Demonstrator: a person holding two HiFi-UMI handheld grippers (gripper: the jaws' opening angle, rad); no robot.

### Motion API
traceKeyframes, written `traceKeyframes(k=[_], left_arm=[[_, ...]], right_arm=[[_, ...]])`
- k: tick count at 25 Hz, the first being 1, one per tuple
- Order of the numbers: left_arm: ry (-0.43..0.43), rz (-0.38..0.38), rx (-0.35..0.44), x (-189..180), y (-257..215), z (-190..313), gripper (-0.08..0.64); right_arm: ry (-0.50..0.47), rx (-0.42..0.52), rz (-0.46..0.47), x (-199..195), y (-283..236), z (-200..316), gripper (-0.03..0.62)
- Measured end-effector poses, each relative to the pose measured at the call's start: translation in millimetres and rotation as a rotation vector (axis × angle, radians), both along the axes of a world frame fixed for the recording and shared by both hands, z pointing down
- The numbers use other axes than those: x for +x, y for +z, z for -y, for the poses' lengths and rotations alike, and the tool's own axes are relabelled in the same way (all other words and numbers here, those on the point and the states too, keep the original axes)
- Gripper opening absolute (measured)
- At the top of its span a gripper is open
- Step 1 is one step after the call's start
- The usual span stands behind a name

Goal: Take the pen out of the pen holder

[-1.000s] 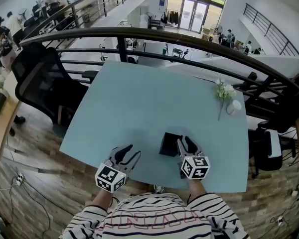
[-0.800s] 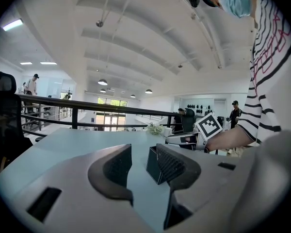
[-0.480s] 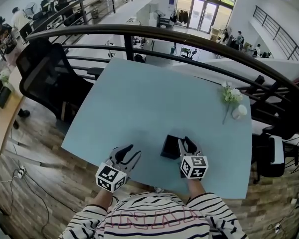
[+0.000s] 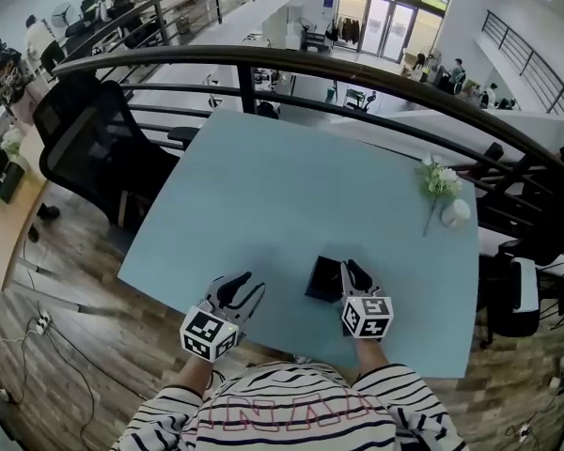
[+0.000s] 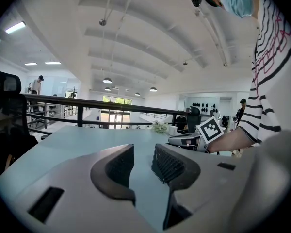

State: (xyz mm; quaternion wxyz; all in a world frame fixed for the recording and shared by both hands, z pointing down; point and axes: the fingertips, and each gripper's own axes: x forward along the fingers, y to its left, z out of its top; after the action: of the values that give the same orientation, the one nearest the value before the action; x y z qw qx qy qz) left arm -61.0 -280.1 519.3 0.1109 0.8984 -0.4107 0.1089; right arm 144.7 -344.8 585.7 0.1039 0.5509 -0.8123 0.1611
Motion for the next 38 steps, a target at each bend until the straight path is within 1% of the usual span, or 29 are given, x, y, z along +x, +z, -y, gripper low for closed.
traceKeyframes(k=[4,12,17,24,29,32,38], left_arm=[[0.004,0.005,0.002,-0.1,-2.5,0.8,0.147],[0.002,0.004,0.007,-8.1,-5.6,-0.9,0.147],[0.004,0.001,0.015,-10.5,-9.7,-3.5,0.147],[0.024,-0.004,0.024,-16.7,-14.7,-12.5,0.146],[0.043,-0.005,0.035,-20.4,-18.2,-24.6,0.121],[0.05,-0.002,0.044,-25.1,-20.5,-31.9,0.091],[0.064,0.001,0.056,-35.8,-20.8,-49.8,0.048]], right_arm=[[-0.001,-0.002,0.02,-0.7,-2.0,0.1,0.061],[0.023,0.039,0.068,0.0,-23.6,0.2,0.06],[0.033,0.04,0.078,2.7,-40.5,-4.8,0.06],[0.05,0.093,0.081,-2.1,-72.2,-20.3,0.06],[0.072,0.144,0.082,-3.3,-97.9,-40.9,0.06],[0.085,0.167,0.082,-6.4,-110.1,-55.0,0.06],[0.117,0.197,0.089,-12.8,-120.7,-89.0,0.06]])
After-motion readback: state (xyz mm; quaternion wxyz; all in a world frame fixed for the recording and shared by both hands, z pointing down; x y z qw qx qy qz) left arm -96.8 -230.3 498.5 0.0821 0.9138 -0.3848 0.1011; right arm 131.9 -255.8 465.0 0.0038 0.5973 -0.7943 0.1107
